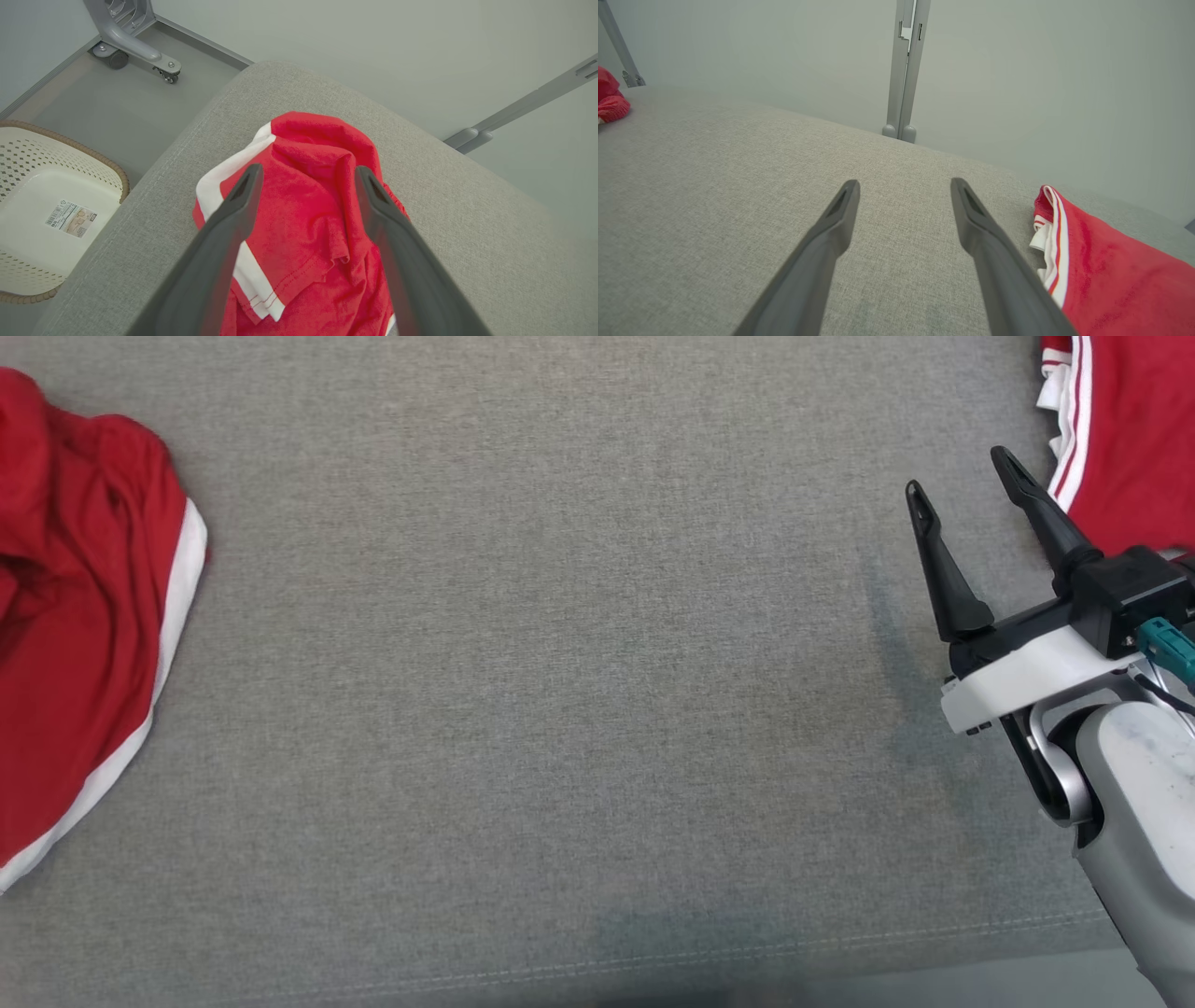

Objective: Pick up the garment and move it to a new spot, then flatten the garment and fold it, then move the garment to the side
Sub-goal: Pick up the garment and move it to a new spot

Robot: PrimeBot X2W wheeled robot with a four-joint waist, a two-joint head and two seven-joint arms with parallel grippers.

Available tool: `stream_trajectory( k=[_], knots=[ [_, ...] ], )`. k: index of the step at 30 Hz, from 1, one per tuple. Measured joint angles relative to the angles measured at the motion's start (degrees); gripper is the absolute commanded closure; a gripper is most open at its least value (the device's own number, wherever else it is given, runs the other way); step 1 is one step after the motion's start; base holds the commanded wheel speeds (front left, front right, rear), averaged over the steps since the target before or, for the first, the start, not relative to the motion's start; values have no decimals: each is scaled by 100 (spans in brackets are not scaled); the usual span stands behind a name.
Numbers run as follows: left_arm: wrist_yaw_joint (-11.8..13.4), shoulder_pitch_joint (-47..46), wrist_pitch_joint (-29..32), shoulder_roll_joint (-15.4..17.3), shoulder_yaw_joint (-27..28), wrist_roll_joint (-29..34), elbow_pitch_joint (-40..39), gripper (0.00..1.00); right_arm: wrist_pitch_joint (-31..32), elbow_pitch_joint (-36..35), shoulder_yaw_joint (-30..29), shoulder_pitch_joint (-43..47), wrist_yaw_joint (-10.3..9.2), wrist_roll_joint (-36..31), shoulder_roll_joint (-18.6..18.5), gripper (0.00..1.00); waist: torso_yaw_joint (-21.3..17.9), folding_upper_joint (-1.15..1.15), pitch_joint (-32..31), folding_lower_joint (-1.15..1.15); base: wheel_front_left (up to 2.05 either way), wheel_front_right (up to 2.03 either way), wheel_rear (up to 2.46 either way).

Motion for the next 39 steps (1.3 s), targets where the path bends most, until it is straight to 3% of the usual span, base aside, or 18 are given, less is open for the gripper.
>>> stream_trajectory(
  k=[10, 36, 37, 39],
  knots=[
    [0, -8, -1, 15, -187, 213, 468, 0, -26, 93, -4, -62, 2, 10, 19, 0, -334, 0, 232, 0, 0, 0, 0],
    [0, -353, -104, 203, -382, 557, 1179, 0, 60, -136, -59, -247, 11, 8, -113, 0, -567, 0, 930, 0, 0, 0, 0],
    [0, -357, -116, 180, -400, 557, 1214, 5, 60, -133, -60, -253, 11, 8, -114, 0, -578, 0, 957, 0, 0, 0, 0],
    [-1, -361, -144, 134, -434, 557, 1259, 57, 59, -124, -66, -257, 11, 8, -114, 0, -592, 0, 976, 0, 0, 0, 0]
  ],
)
